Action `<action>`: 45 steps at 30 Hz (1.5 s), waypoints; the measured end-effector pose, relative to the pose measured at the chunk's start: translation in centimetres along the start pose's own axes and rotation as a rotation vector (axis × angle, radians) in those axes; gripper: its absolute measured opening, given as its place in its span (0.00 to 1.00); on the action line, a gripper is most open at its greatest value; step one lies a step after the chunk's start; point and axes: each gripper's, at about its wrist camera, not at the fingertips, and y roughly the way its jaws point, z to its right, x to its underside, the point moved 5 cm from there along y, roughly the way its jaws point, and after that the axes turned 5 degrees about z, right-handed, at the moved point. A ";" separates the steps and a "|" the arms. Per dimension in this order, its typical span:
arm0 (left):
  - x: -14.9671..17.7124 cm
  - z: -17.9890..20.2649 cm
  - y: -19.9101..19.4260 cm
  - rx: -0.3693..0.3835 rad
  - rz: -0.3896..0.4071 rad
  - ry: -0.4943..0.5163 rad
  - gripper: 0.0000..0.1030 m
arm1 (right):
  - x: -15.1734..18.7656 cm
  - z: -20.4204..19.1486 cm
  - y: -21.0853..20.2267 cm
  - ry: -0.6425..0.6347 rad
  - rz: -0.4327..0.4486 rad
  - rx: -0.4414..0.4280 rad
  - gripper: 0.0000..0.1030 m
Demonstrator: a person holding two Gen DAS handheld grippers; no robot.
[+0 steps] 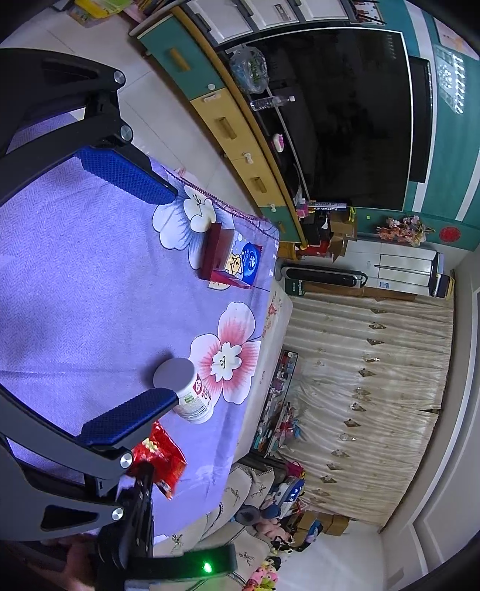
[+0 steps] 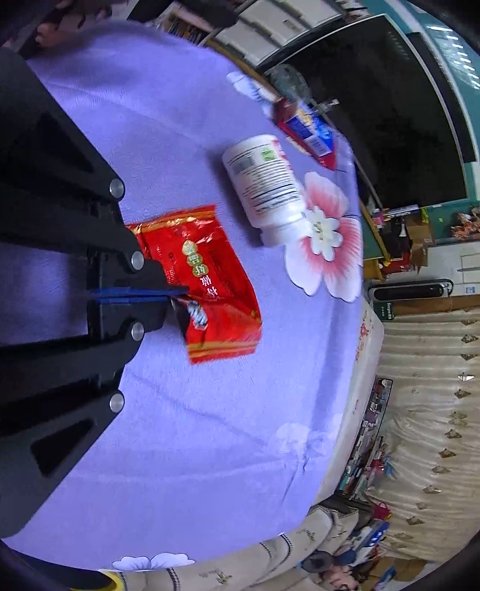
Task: Collect trash
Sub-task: 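Carry the red wrapper over the bin and open the right gripper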
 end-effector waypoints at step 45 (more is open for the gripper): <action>0.8 2.6 0.3 0.022 -0.008 0.114 0.95 | 18.4 37.3 -20.2 0.605 0.170 0.575 0.44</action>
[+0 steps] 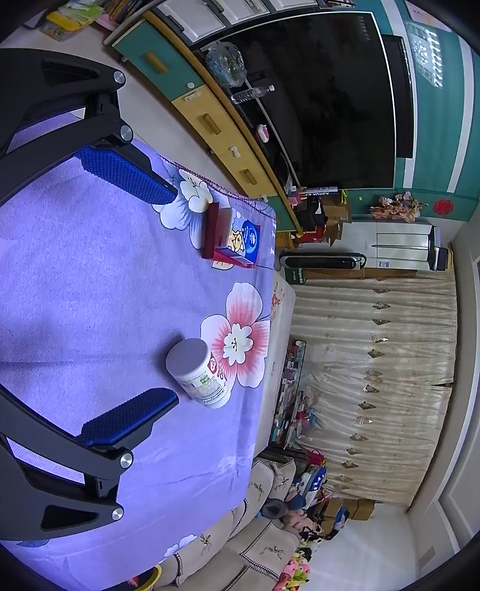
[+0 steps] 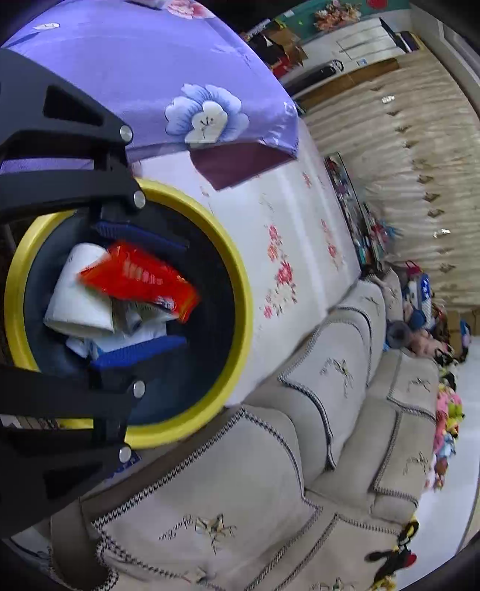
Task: Collect trash
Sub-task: 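Carry the red wrapper over the bin and open the right gripper, then grasp the white supplement bottle with the left gripper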
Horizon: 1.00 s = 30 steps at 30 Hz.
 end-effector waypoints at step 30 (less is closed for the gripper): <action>-1.5 8.6 12.6 0.252 -0.279 0.224 0.95 | -0.4 -2.9 -6.0 -0.041 0.079 -0.153 0.56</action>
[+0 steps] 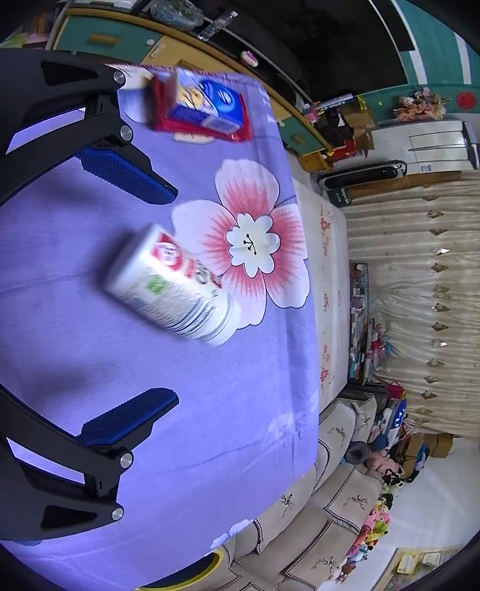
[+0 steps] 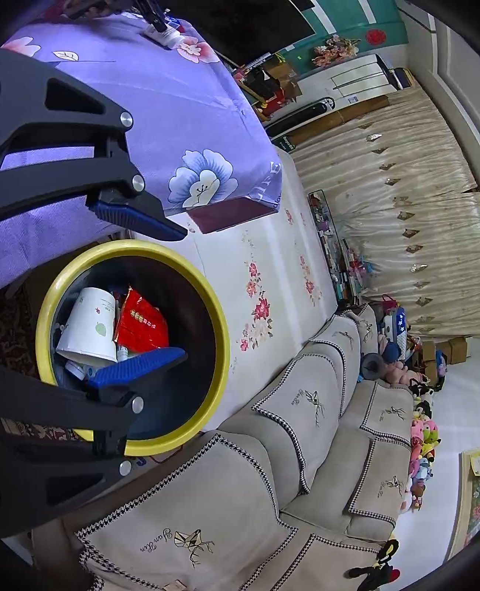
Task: Collect trash
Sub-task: 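Grasp the white supplement bottle with the left gripper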
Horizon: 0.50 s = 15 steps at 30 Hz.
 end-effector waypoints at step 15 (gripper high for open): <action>-0.4 0.2 4.7 0.053 -0.102 0.051 0.63 | -0.1 -0.3 0.7 0.000 -0.027 -0.025 0.59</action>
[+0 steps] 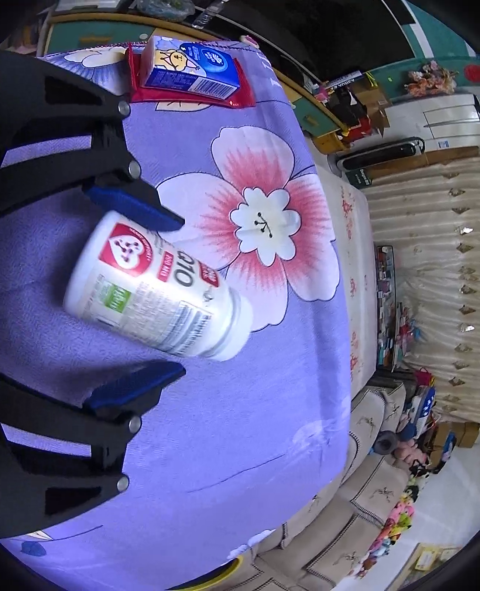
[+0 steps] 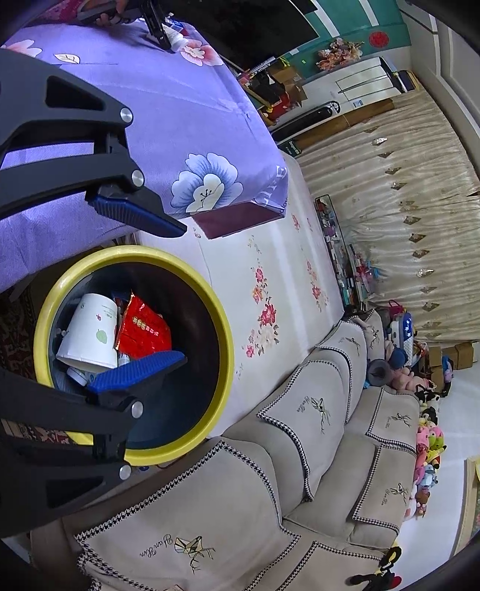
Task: Collect trash
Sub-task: 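Grasp the white supplement bottle with the left gripper, then carry the supplement bottle over the bin and open the left gripper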
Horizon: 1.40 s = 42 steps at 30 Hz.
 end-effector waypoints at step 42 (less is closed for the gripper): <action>-2.3 35.6 -15.5 0.428 0.135 0.295 0.45 | 2.2 12.1 -8.6 0.135 0.120 0.079 0.59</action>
